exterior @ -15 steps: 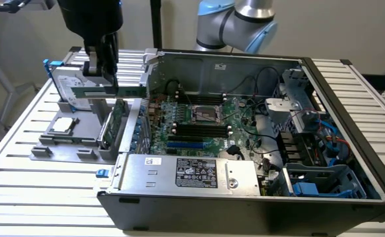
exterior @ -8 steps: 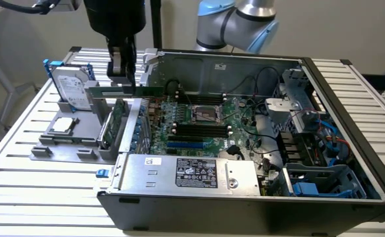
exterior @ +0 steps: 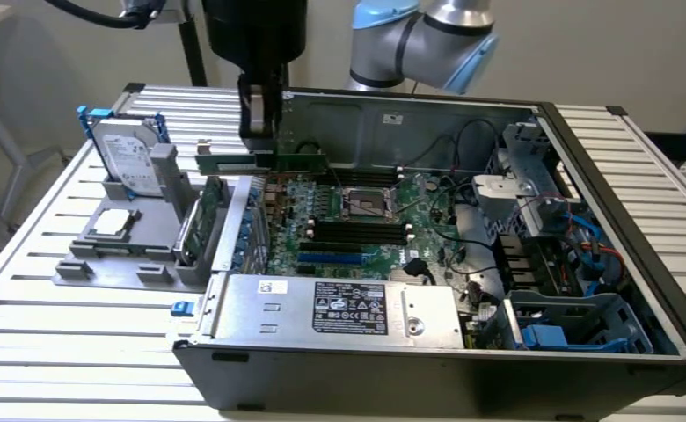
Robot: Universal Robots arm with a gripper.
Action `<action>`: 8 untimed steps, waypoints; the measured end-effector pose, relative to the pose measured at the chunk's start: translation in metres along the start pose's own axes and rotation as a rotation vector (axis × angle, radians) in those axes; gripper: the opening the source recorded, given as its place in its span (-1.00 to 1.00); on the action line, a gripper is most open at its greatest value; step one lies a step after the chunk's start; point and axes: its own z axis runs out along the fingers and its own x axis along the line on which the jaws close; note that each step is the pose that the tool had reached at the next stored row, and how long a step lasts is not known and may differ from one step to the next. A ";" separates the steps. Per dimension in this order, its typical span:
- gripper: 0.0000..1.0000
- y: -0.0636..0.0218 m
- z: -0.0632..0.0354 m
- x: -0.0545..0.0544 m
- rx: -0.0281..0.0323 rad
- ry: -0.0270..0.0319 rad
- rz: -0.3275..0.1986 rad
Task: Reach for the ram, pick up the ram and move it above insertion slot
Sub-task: 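Pick up the ram and move it above insertion slot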
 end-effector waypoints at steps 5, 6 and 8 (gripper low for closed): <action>-0.74 -0.0226 -0.0009 0.002 -0.0003 -0.0018 -0.003; -0.74 -0.0270 -0.0010 0.002 -0.0003 -0.0020 -0.003; -0.74 -0.0362 -0.0014 0.003 -0.0005 -0.0021 -0.005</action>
